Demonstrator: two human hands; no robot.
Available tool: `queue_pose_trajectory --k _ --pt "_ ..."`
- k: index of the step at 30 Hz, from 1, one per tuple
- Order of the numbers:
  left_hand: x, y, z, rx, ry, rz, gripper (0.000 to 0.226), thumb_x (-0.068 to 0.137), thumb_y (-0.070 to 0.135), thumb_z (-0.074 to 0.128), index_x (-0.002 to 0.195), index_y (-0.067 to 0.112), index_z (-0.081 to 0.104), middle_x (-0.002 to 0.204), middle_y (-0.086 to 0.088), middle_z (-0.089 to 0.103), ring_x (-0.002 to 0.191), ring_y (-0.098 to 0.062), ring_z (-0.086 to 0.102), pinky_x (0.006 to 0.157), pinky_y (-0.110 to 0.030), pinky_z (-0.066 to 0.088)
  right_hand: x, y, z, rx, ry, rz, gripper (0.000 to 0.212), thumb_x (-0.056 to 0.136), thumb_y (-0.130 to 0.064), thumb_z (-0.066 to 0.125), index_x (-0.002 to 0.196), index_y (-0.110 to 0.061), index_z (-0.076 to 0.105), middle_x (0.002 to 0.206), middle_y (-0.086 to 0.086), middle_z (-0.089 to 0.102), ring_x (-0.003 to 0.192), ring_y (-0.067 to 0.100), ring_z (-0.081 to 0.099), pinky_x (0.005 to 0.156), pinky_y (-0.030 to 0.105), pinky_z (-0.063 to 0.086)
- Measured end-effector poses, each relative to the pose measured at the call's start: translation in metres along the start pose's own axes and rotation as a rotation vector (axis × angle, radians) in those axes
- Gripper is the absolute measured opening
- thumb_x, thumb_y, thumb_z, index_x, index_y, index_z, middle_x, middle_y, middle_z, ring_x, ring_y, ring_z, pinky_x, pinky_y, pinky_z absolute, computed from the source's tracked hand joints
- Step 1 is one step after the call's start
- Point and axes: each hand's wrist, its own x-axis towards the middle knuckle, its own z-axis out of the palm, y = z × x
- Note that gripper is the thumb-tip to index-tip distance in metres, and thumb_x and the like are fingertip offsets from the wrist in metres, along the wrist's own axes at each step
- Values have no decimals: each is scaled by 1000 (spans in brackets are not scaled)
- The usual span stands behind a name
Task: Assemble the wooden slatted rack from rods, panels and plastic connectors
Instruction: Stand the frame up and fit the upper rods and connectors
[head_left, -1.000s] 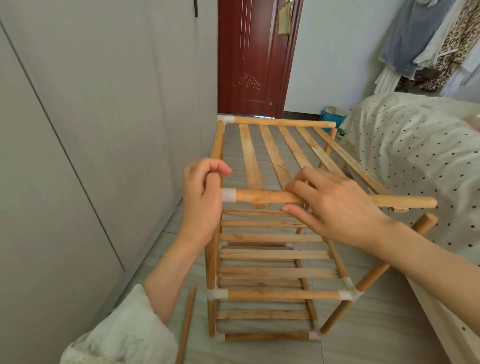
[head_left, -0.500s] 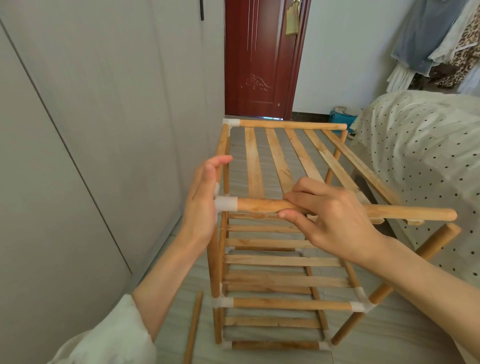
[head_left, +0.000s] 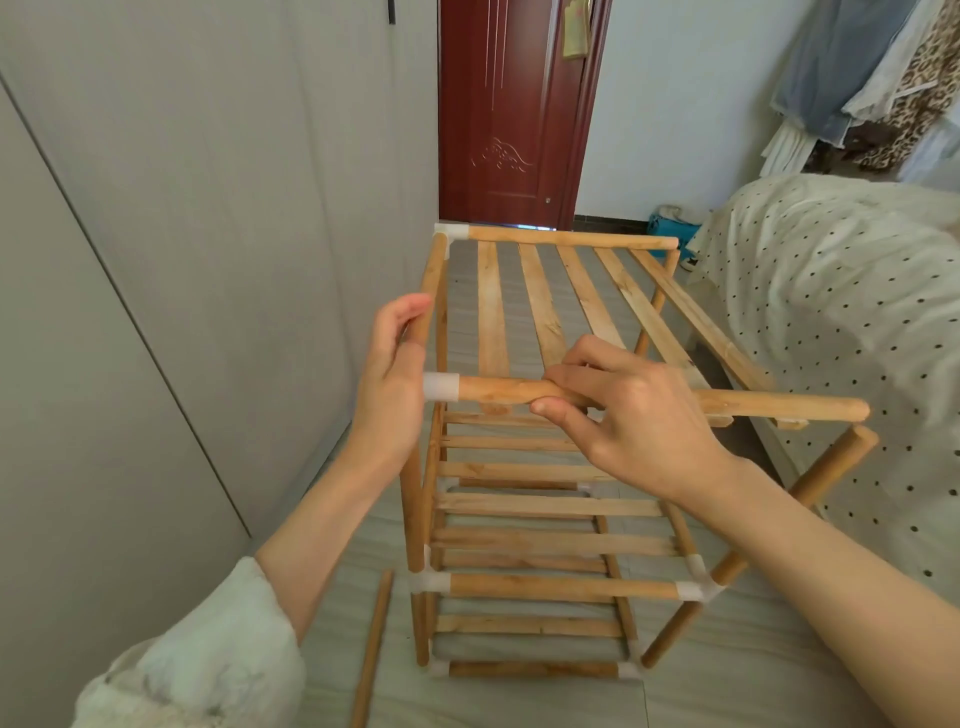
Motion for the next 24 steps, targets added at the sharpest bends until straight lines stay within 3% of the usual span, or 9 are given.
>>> queue_pose_trajectory --k 3,7,10,12,15,18,22,24 --pt "12 -4 0 10 29 -8 35 95 -5 30 117 16 49 119 8 52 113 0 47 94 -5 35 12 -5 1 -31 -48 72 40 89 -46 48 93 -14 73 85 -5 55 56 10 44 48 29 42" --pt "41 -13 6 94 100 -75 25 100 5 31 112 12 51 110 4 52 103 -7 47 77 0 36 25 -9 10 -121 -98 240 30 93 -38 53 113 -21 67 93 -2 50 74 17 50 61 30 41" --pt "68 -24 1 276 116 -145 24 99 14 35 107 14 57 108 -5 58 102 -20 52 79 -19 39 30 -16 25 -149 -26 259 32 90 -24 60 119 -11 64 94 9 56 83 28 56 67 36 46" --pt "82 -31 -6 318 126 -187 27 99 21 35 105 15 60 107 -8 61 106 -25 55 82 -28 39 25 -20 38 -233 43 206 36 84 -16 66 119 -5 63 102 15 61 93 34 59 87 48 49" --pt "86 -34 -13 221 133 -215 37 102 33 29 103 19 63 108 -6 65 107 -22 57 88 -29 41 6 -30 55 -280 42 47 36 87 -17 53 121 -8 62 130 20 54 126 36 46 112 52 26" --pt "69 -41 -24 125 83 -215 45 103 38 24 116 19 62 108 2 64 101 -10 56 86 -22 42 -13 -33 79 -226 -67 -38 37 87 -17 49 121 -10 62 134 18 52 129 33 45 112 50 26" --pt "21 -96 -56 220 44 -255 30 102 26 35 115 16 61 113 2 61 108 -11 55 92 -26 41 -40 -36 130 -92 -269 27 46 71 -9 72 116 -9 63 120 16 62 107 35 62 91 50 47" --pt "-12 -141 -80 332 15 -333 24 99 11 43 113 4 61 111 -7 62 102 -15 54 85 -18 39 -56 -44 163 3 -397 97 38 77 -17 59 114 -12 65 112 10 66 97 31 66 79 44 55"
